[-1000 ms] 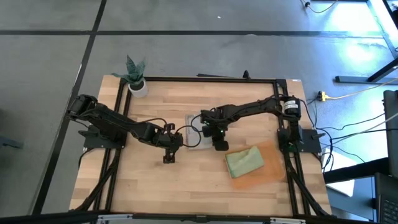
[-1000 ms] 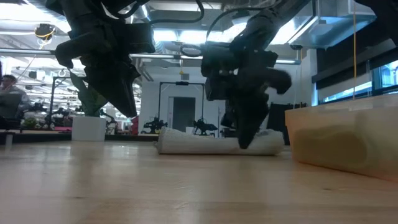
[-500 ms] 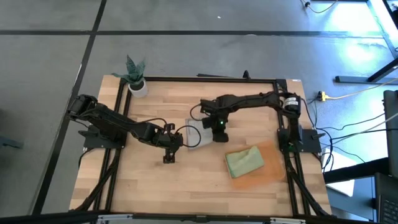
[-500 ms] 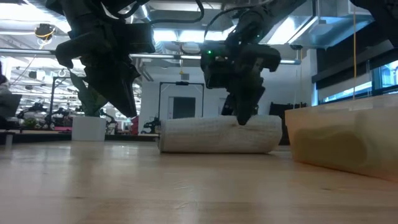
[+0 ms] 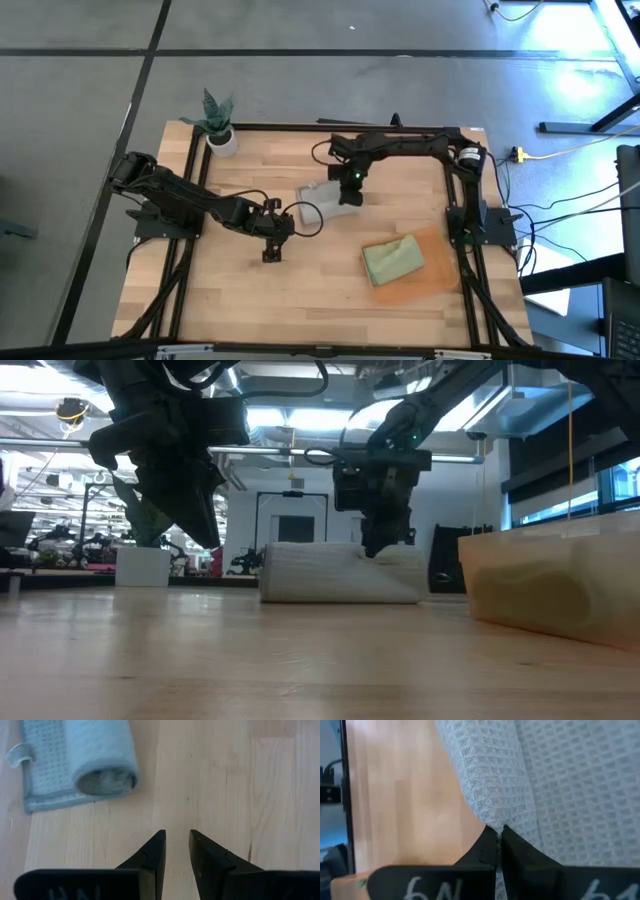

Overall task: Roll microfiber towels into tight, uniform cylinder then place into a basket
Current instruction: Roll the gray microfiber towel

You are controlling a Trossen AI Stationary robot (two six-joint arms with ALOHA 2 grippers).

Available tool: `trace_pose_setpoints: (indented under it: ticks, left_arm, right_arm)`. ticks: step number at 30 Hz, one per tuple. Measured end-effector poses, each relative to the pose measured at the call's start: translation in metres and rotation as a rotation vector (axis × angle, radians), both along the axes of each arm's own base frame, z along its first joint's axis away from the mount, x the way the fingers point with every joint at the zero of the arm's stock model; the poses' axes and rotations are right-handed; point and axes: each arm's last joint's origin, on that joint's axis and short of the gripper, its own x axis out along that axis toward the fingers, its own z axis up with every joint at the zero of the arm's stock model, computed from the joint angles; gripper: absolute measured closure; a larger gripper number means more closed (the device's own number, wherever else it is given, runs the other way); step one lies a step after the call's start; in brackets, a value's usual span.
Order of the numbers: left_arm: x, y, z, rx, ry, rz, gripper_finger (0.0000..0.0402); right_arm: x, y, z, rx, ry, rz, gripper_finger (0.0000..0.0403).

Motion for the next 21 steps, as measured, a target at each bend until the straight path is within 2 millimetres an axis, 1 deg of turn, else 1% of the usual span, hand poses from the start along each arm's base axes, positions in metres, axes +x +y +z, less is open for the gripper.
trace_pose_setpoints:
  ticks: [2,5,9,12,15,17,21]
  left_arm:
    - [0.000,0.000,0.000,0.000,-0.001,0.000,0.0326]
    - [0.000,0.000,0.000,-0.003,-0.004,-0.001,0.0326]
    - [0.001,0.000,0.000,-0.004,-0.010,-0.001,0.0326]
    - [0.005,0.002,0.003,0.054,-0.068,0.041,0.0326]
    - [0.012,0.009,0.008,0.150,-0.155,0.078,0.0326]
    - [0.018,0.018,0.011,0.177,-0.198,0.094,0.0326]
    - [0.029,0.038,0.002,0.166,-0.200,0.115,0.0326]
  right_arm:
    - [0.001,-0.004,-0.001,-0.008,-0.020,-0.011,0.0395]
    - [0.001,-0.007,-0.005,-0.007,-0.005,-0.020,0.0395]
    - [0.003,-0.008,-0.005,-0.040,-0.007,-0.036,0.0395]
    - [0.002,-0.010,-0.005,-0.027,-0.001,-0.048,0.0395]
    - [0.002,-0.009,-0.005,-0.026,-0.001,-0.047,0.0395]
    - [0.002,-0.009,-0.005,-0.024,0.000,-0.047,0.0395]
    - [0.001,-0.009,-0.005,-0.020,0.008,-0.046,0.0395]
